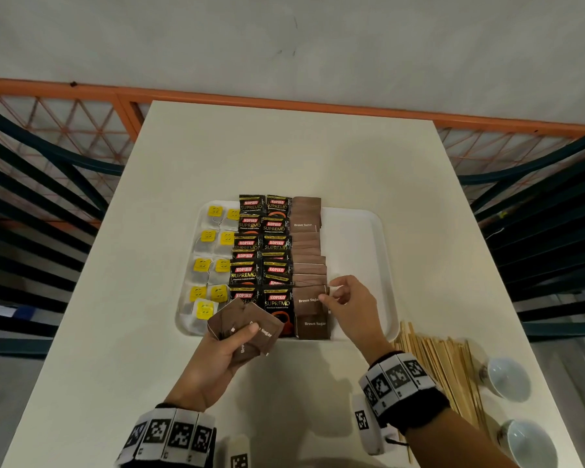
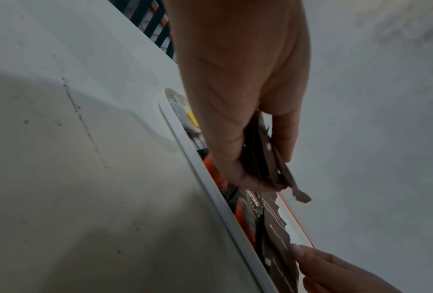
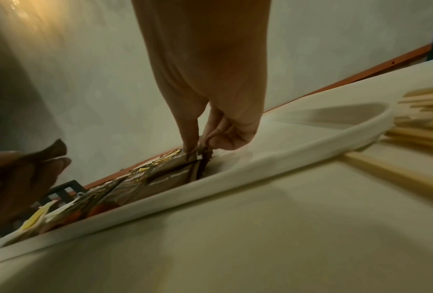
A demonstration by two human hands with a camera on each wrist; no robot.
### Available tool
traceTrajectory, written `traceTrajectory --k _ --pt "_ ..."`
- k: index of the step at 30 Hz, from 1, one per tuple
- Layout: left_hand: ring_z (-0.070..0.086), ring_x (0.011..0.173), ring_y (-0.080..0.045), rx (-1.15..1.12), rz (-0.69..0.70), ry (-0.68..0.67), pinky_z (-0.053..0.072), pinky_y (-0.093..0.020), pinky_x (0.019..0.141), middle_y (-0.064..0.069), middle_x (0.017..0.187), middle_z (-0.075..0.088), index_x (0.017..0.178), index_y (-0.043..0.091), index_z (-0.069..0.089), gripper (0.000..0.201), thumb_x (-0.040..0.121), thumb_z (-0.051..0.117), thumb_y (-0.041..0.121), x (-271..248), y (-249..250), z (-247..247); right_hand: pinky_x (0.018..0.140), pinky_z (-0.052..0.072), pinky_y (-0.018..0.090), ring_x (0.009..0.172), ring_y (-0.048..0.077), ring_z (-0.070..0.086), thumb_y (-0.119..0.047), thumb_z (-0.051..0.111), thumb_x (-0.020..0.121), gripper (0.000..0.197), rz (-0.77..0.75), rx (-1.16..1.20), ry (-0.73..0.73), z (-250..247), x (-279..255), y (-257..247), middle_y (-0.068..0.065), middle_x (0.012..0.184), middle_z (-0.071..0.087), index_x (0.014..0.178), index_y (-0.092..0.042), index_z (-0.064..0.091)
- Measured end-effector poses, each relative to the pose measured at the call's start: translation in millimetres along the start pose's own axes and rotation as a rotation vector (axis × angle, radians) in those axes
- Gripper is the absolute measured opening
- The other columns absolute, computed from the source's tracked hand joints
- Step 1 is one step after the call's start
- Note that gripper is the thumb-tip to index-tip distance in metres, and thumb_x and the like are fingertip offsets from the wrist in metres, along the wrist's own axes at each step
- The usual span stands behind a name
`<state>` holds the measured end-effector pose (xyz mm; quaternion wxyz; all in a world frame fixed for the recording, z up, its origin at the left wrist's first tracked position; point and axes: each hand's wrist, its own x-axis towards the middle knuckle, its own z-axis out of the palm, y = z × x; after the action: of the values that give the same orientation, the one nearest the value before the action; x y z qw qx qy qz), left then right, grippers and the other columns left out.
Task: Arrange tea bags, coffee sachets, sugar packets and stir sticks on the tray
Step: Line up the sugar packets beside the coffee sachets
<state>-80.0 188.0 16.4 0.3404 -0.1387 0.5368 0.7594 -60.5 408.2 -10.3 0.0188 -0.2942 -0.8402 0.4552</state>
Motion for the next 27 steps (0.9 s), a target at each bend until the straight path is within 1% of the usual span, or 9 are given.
traceTrajectory --k 4,8,11,14,16,19,22,24,27 --pt "0.071 0.072 -0.01 0.0 0.026 0.029 0.055 -0.021 0.056 0.0 0.077 0.075 0.098 0.015 0.064 0.025 0.084 0.056 -0.003 1.7 -0.1 1.7 0.065 0.04 0.012 0.079 0.008 0.051 -0.031 0.064 0.085 0.022 -0.091 -0.034 -0.038 3.3 -15.6 -18.6 -0.003 0.09 0.056 0.102 -0.019 0.056" --pt "0.07 0.07 -0.01 0.001 0.06 0.038 0.056 -0.022 0.058 -0.002 0.075 0.074 0.097 0.01 0.062 0.022 0.08 0.058 -0.002 2.7 0.0 4.0 0.069 0.044 0.018 0.077 0.007 0.055 -0.042 0.06 0.085 0.022 -0.119 0.033 -0.409 12.0 -36.6 -35.0 -0.004 0.085 0.061 0.092 -0.021 0.061" --pt "0.07 0.071 -0.014 0.022 0.066 0.049 0.056 -0.023 0.059 -0.005 0.075 0.074 0.098 0.008 0.063 0.019 0.084 0.055 -0.002 3.0 -0.5 3.7 0.069 0.042 0.02 0.073 0.008 0.052 -0.034 0.065 0.083 0.015 -0.131 0.047 -0.519 19.2 -40.2 -37.1 -0.003 0.081 0.06 0.087 -0.02 0.062" --pt "0.07 0.072 -0.013 0.015 0.051 0.042 0.056 -0.023 0.059 -0.002 0.076 0.074 0.098 0.015 0.064 0.019 0.087 0.054 0.002 3.7 -0.7 4.3 0.071 0.049 0.021 0.075 0.008 0.056 -0.02 0.062 0.087 0.003 -0.073 0.18 -0.546 19.6 -38.0 -37.5 -0.002 0.083 0.061 0.088 -0.018 0.06" --pt "0.07 0.069 -0.012 -0.036 0.01 0.042 0.057 -0.023 0.06 -0.003 0.077 0.074 0.101 0.015 0.063 0.02 0.089 0.051 0.005 5.4 -1.1 3.8 0.07 0.054 0.021 0.077 0.009 0.06 -0.013 0.06 0.088 0.004 -0.007 0.333 -0.536 15.9 -34.0 -37.5 0.0 0.087 0.063 0.089 -0.017 0.059" --pt "0.071 0.072 -0.018 -0.124 -0.055 0.04 0.058 -0.025 0.061 -0.012 0.083 0.073 0.113 0.007 0.058 0.026 0.09 0.046 0.003 7.9 -1.2 0.7 0.067 0.054 0.02 0.079 0.011 0.061 -0.009 0.059 0.088 0.009 0.015 0.419 -0.435 5.4 -22.2 -36.7 0.003 0.092 0.065 0.093 -0.016 0.062" --pt "0.072 0.081 -0.021 -0.161 -0.089 0.021 0.059 -0.027 0.066 -0.018 0.098 0.07 0.115 0.001 0.057 0.032 0.089 0.039 -0.001 8.3 0.4 -2.4 0.069 0.052 0.024 0.076 0.013 0.059 -0.006 0.06 0.087 0.019 0.052 0.44 -0.286 -4.2 -4.4 -32.2 -0.002 0.083 0.066 0.085 -0.025 0.065" --pt "0.071 0.087 -0.02 -0.108 -0.082 0.015 0.055 -0.03 0.075 -0.016 0.105 0.07 0.118 0.003 0.057 0.034 0.089 0.039 -0.001 7.4 1.2 -2.6 0.068 0.051 0.025 0.074 0.015 0.058 -0.007 0.063 0.085 0.02 0.082 0.411 -0.192 -7.8 7.9 -27.8 -0.004 0.079 0.066 0.08 -0.027 0.063" --pt "0.07 0.091 -0.016 -0.023 -0.052 0.038 0.048 -0.031 0.083 -0.01 0.1 0.073 0.12 0.008 0.058 0.034 0.089 0.046 0.0 5.9 1.6 -2.2 0.064 0.049 0.023 0.072 0.015 0.06 -0.009 0.067 0.082 0.014 0.1 0.337 -0.128 -7.7 22.3 -21.2 -0.002 0.078 0.066 0.08 -0.022 0.061"
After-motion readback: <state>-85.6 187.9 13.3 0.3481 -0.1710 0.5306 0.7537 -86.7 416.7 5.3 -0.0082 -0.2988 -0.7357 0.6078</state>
